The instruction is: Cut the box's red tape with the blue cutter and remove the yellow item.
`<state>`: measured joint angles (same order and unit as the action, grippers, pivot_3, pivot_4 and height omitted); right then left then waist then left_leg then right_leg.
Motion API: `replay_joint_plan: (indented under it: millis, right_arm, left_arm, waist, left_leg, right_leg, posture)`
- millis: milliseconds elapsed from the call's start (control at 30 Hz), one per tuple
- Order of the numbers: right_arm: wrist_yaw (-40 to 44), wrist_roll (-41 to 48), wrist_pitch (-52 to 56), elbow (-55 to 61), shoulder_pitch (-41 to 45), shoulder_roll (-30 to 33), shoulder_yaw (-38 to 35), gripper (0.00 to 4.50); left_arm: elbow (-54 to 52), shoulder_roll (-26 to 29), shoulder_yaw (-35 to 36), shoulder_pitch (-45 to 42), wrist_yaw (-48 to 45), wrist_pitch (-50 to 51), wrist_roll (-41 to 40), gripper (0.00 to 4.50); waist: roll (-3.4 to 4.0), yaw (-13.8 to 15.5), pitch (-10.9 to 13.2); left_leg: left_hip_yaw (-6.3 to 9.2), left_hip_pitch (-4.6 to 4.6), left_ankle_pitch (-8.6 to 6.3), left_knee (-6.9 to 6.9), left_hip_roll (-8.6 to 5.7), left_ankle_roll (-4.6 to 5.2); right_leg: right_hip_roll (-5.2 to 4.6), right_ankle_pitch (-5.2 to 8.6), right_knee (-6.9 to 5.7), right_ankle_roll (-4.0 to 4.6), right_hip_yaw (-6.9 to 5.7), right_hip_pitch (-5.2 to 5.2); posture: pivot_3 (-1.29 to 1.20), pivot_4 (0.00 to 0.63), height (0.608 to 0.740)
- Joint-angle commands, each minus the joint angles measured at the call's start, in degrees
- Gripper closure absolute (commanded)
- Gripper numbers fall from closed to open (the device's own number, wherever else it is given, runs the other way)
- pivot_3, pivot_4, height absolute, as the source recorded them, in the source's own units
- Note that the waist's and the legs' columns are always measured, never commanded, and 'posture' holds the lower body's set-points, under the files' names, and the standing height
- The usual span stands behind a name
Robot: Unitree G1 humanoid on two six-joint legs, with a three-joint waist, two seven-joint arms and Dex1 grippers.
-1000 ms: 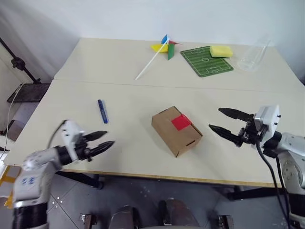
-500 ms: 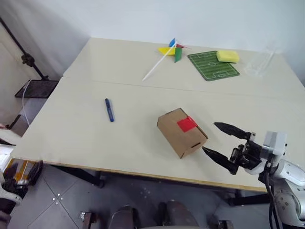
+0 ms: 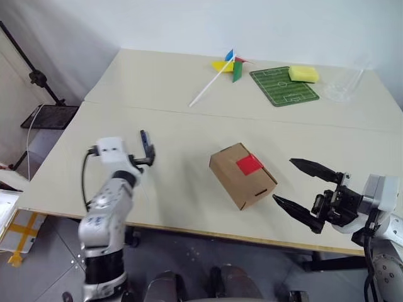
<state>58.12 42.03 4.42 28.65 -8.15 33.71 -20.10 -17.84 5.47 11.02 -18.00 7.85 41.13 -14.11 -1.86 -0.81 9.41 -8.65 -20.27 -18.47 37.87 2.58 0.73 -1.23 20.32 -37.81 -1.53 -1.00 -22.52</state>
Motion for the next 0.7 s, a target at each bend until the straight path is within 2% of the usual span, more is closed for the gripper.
replay_joint_plan:
  millis: [33,100,233,400,500,700]
  right_arm:
    - [-2.0,0.8,-0.1,3.5,-0.4,0.2,-1.3,0.0]
    - [-2.8,0.8,0.1,4.1,-1.0,0.1,-1.4,0.0]
    - [-5.0,1.0,0.3,5.5,-2.0,-0.2,-1.9,0.0]
    - [-9.4,2.0,1.8,6.2,-2.2,-1.2,-1.8,0.0]
    - [-11.4,2.7,2.7,7.1,-1.1,-1.4,-1.2,0.0]
    - [-12.9,2.7,2.8,6.5,-0.2,-1.5,-1.5,0.0]
  left_arm:
    - [5.0,-1.3,-4.2,-3.7,6.1,-1.6,7.5,0.02]
    - [8.5,-1.7,-6.0,-5.9,9.0,-1.9,11.2,0.02]
    - [14.9,-4.2,-3.2,-11.1,14.2,-3.0,13.1,0.02]
    - [21.9,-7.7,-1.8,-14.4,12.1,-3.1,10.1,0.02]
    - [23.4,-9.1,0.6,-14.7,17.6,-2.4,12.2,0.02]
    - [23.3,-9.1,1.0,-14.0,19.4,0.3,13.9,0.02]
  waist:
    - [-0.01,0.1,0.0]
    - [0.0,0.5,0.0]
    - [0.0,0.8,0.0]
    - [0.0,0.9,0.0]
    - [0.0,1.0,0.0]
    - [0.02,0.7,0.0]
  left_leg:
    - [0.0,0.01,0.01,0.0,0.02,-0.02]
    - [0.02,0.02,0.08,0.0,0.03,-0.1]
    - [0.02,0.03,0.1,0.0,0.02,-0.1]
    - [0.02,0.02,0.11,-0.03,0.02,-0.12]
    - [0.02,0.02,0.12,0.0,0.0,-0.13]
    - [0.01,0.08,0.16,-0.02,0.01,-0.21]
  right_leg:
    - [0.02,0.0,-0.01,0.0,0.0,0.0]
    - [0.05,0.0,-0.02,0.0,0.0,-0.01]
    - [0.04,0.0,-0.05,0.0,0.0,0.01]
    - [0.04,0.0,-0.03,0.0,-0.01,0.0]
    - [0.01,0.0,-0.03,0.0,-0.01,0.0]
    - [0.02,0.0,-0.1,0.0,0.0,0.0]
  posture:
    - [0.0,0.15,0.74]
    - [0.0,0.15,0.74]
    - [0.0,0.15,0.74]
    - [0.0,0.15,0.74]
    - [0.0,0.15,0.74]
    - [0.0,0.15,0.74]
